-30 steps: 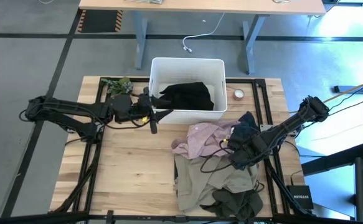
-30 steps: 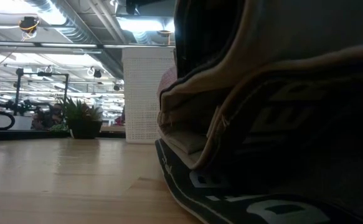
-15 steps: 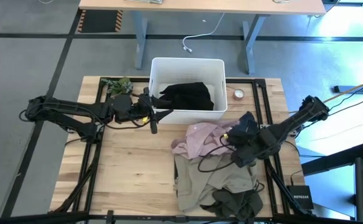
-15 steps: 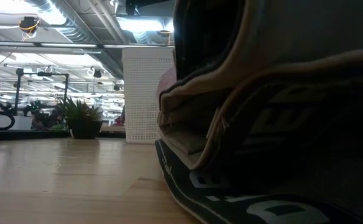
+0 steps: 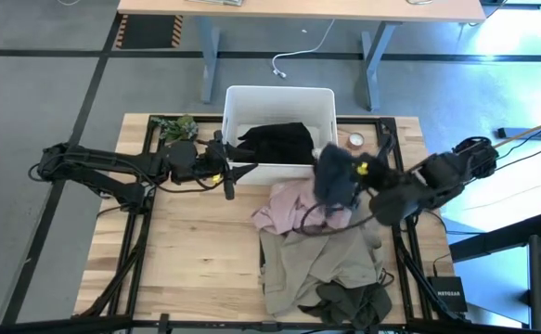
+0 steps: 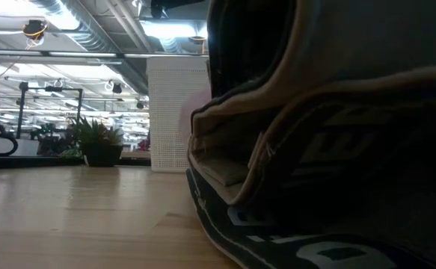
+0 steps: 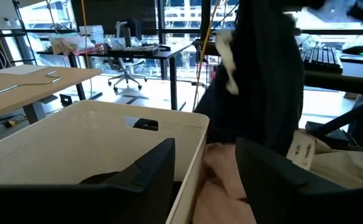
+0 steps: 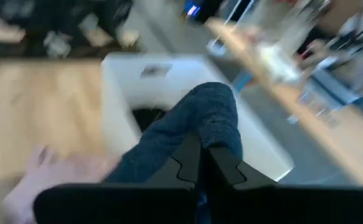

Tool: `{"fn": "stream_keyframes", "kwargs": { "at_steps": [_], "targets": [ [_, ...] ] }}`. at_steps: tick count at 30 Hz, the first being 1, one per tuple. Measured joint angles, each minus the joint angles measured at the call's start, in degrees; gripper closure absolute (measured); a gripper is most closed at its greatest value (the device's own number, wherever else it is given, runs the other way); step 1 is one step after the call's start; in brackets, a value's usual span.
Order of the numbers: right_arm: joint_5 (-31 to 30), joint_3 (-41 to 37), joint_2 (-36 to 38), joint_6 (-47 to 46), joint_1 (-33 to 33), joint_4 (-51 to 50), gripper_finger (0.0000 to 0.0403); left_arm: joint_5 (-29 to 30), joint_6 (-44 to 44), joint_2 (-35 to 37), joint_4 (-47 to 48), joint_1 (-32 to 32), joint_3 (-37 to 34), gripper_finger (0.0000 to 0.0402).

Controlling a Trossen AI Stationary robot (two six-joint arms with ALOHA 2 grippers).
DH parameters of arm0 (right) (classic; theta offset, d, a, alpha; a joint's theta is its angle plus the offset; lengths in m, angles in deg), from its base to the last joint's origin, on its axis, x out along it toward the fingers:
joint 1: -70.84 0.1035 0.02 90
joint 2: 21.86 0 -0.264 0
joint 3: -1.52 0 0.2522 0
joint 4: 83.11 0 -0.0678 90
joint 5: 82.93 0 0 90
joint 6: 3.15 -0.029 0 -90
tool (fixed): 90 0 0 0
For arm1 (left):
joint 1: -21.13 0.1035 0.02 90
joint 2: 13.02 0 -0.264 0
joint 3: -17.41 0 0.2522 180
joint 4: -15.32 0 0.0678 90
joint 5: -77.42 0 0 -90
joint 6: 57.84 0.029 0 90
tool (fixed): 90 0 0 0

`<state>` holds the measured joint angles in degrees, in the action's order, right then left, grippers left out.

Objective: Sort clothes
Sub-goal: Put the blue underwear in the white bin

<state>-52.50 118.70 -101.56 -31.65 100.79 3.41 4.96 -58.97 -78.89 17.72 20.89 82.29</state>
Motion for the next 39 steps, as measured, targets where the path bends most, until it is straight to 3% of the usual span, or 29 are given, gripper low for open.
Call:
{"fn": "stream_keyframes", "kwargs": {
  "at_steps": [4,8,14,20,24,39],
  "targets": [
    [-5.71,1.78,0.04,14.11,-4.44,9.88,0.0383,0.0,0.0,0.0,0.0,0.0,0.0,0.0237],
    [-6.28,1.92,0.02,31.13,-10.75,24.42,0.0387,0.02,0.02,0.0,0.25,0.0,0.0,0.0237],
    [1.73,1.92,0.0,48.4,-19.79,49.17,0.0384,0.02,0.02,0.0,0.31,0.0,0.0,0.0237],
    [13.12,1.92,0.0,51.36,-25.9,63.66,0.0384,0.01,0.04,0.0,0.66,0.0,0.0,0.0237],
    [19.1,1.92,-0.67,47.37,-29.02,64.49,0.0379,0.02,0.04,0.0,0.87,0.0,0.0,0.0237],
    [19.28,1.85,-7.97,33.27,-30.81,44.04,0.0336,0.02,0.04,0.0,1.81,0.0,0.0,0.0237]
  ]
}}
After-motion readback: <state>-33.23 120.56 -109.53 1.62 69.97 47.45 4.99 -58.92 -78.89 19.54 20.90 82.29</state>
